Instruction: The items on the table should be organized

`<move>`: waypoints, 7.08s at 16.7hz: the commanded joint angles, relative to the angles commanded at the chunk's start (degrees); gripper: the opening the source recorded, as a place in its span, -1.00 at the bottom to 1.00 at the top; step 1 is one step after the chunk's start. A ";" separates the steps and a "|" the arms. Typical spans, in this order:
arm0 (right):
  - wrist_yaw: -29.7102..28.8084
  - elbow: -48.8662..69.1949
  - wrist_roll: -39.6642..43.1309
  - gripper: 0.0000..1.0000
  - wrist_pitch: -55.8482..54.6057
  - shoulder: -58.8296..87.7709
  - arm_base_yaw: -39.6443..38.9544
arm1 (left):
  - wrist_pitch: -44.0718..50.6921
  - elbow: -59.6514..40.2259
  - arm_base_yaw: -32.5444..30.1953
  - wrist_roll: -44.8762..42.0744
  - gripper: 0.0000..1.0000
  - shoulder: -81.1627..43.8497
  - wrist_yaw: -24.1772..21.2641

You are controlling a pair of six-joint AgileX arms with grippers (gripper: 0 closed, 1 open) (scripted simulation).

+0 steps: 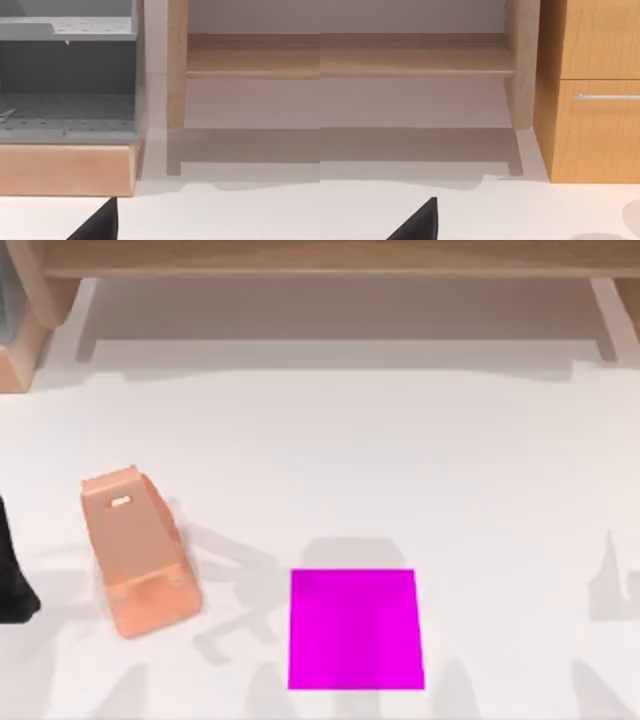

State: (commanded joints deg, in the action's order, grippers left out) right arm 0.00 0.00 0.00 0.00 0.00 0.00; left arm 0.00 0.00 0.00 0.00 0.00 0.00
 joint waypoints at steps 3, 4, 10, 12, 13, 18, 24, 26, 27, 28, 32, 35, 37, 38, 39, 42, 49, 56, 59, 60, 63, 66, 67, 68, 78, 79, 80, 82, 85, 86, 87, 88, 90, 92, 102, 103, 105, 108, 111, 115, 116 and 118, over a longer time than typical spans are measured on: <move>0.00 0.00 0.00 1.00 0.00 0.00 0.00 | 0.34 -0.30 -0.01 -0.44 1.00 -0.55 -0.01; 0.00 0.00 0.00 1.00 0.00 0.00 0.00 | 1.03 -0.91 -0.01 -1.35 1.00 -1.67 -0.04; 0.00 0.00 0.00 1.00 0.00 0.00 0.00 | 11.68 -11.04 0.32 -16.85 1.00 -20.51 -0.51; 0.00 0.00 0.00 1.00 0.00 0.00 0.00 | 16.95 -16.44 0.65 -25.27 1.00 -31.03 -0.72; 0.00 0.00 0.00 1.00 0.00 0.00 0.00 | 19.78 -19.47 0.88 -29.72 1.00 -37.04 -0.82; 0.00 0.00 0.00 1.00 0.00 0.00 0.00 | 34.41 -36.72 2.81 -50.06 1.00 -66.06 -1.05; 0.00 0.00 0.00 1.00 0.00 0.00 0.00 | 50.04 -58.56 6.54 -69.45 1.00 -91.50 -0.78; 0.00 0.00 0.00 1.00 0.00 0.00 0.00 | 54.10 -64.97 7.95 -73.82 1.00 -97.28 -0.63; 0.00 0.00 0.00 1.00 0.00 0.00 0.00 | 55.86 -67.93 8.64 -75.58 1.00 -99.68 -0.54; 0.00 0.00 0.00 1.00 0.00 0.00 0.00 | 57.46 -70.73 9.33 -77.09 1.00 -101.77 -0.46; 0.00 0.00 0.00 1.00 0.00 0.00 0.00 | 62.39 -79.93 11.74 -81.25 1.00 -107.54 -0.12; 0.00 0.00 0.00 1.00 0.00 0.00 0.00 | 64.50 -83.92 12.90 -82.90 1.00 -109.84 0.08; 0.00 0.00 0.00 1.00 0.00 0.00 0.00 | 64.81 -84.49 13.08 -83.15 1.00 -110.18 0.11; 0.00 0.00 0.00 1.00 0.00 0.00 0.00 | 64.81 -84.49 13.08 -83.15 1.00 -110.18 0.11; 0.00 0.00 0.00 1.00 0.00 0.00 0.00 | 64.81 -84.49 13.08 -83.15 1.00 -110.18 0.11; 0.00 0.00 0.00 1.00 0.00 0.00 0.00 | 64.50 -84.20 12.80 -83.07 1.00 -110.04 0.09; 0.00 0.00 0.00 1.00 0.00 0.00 0.00 | 50.07 -75.48 13.12 -83.24 1.00 -115.32 0.08; 0.00 0.00 0.00 1.00 0.00 0.00 0.00 | 45.99 -72.64 13.24 -83.41 1.00 -117.16 0.07; 0.00 0.00 0.00 1.00 0.00 0.00 0.00 | 45.99 -72.64 13.24 -83.41 0.55 -117.16 0.07; 0.00 0.00 0.00 1.00 0.00 0.00 0.00 | 45.99 -72.64 13.24 -83.41 0.40 -117.16 0.07; 0.00 0.00 0.00 1.00 0.00 0.00 0.00 | 45.99 -72.64 13.24 -83.41 -0.06 -117.16 0.07; 0.00 0.00 0.00 1.00 0.00 0.00 0.00 | 45.99 -72.64 13.24 -83.41 -0.51 -117.16 0.07; 0.00 0.00 0.00 1.00 0.00 0.00 0.00 | 45.99 -72.64 13.24 -83.41 -0.66 -117.16 0.07; 0.00 0.00 0.00 1.00 0.00 0.00 0.00 | 45.99 -72.64 13.24 -83.41 -0.81 -117.16 0.07; 0.00 0.00 0.00 1.00 0.00 0.00 0.00 | 46.75 -72.83 13.08 -83.14 -1.00 -116.07 -0.06; 0.00 0.00 0.00 1.00 0.00 0.00 0.00 | 46.93 -73.00 13.10 -83.15 -1.00 -116.05 -0.07; 0.00 0.00 0.00 1.00 0.00 0.00 0.00 | 47.70 -73.70 13.14 -83.21 -1.00 -115.86 -0.08; 0.00 0.00 0.00 1.00 0.00 0.00 0.00 | 51.07 -76.23 13.11 -83.36 -1.00 -114.87 -0.06; 0.00 0.00 0.00 1.00 0.00 0.00 0.00 | 59.75 -81.14 12.97 -83.39 -1.00 -112.51 0.00; 0.00 0.00 0.00 1.00 0.00 0.00 0.00 | 62.53 -82.82 12.96 -83.34 -1.00 -111.66 -0.01; 0.00 0.00 0.00 1.00 0.00 0.00 0.00 | 64.77 -84.34 12.94 -83.25 -1.00 -110.78 -0.01; 0.00 0.00 0.00 1.00 0.00 0.00 0.00 | 66.39 -85.59 12.93 -83.12 -1.00 -109.96 -0.02; 0.00 0.00 0.00 1.00 0.00 0.00 0.00 | 67.81 -86.79 12.93 -82.89 -1.00 -108.98 -0.02; 0.00 0.00 0.00 1.00 0.00 0.00 0.00 | 67.81 -86.79 12.93 -82.89 -1.00 -108.98 -0.02; 0.00 0.00 0.00 1.00 0.00 0.00 0.00 | 65.89 -90.86 -1.34 -100.59 -1.00 -100.65 -1.86; 0.00 0.00 0.00 1.00 0.00 0.00 0.00 | 65.47 -91.43 -4.49 -103.91 -1.00 -99.65 -2.10; 0.00 0.00 0.00 1.00 0.00 0.00 0.00 | 64.53 -92.34 -11.37 -110.58 -1.00 -98.52 -2.48; 0.00 0.00 0.00 1.00 0.00 0.00 0.00 | 62.58 -92.55 -22.79 -119.39 -1.00 -100.09 -2.59; 0.00 0.00 0.00 1.00 0.00 0.00 0.00 | 60.54 -91.14 -33.58 -125.48 -1.00 -104.91 -1.99; 0.00 0.00 0.00 1.00 0.00 0.00 0.00 | 58.24 -88.36 -44.84 -129.79 -1.00 -113.23 -0.62; 0.00 0.00 0.00 1.00 0.00 0.00 0.00 | 57.79 -87.69 -46.88 -130.29 -1.00 -115.12 -0.28; 0.00 0.00 0.00 1.00 0.00 0.00 0.00 | 57.14 -86.58 -49.84 -130.84 -1.00 -118.22 0.32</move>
State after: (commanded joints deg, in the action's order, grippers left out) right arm 0.00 0.00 0.00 0.00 0.00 0.00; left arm 57.14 -86.58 -49.84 -130.84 -118.22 0.32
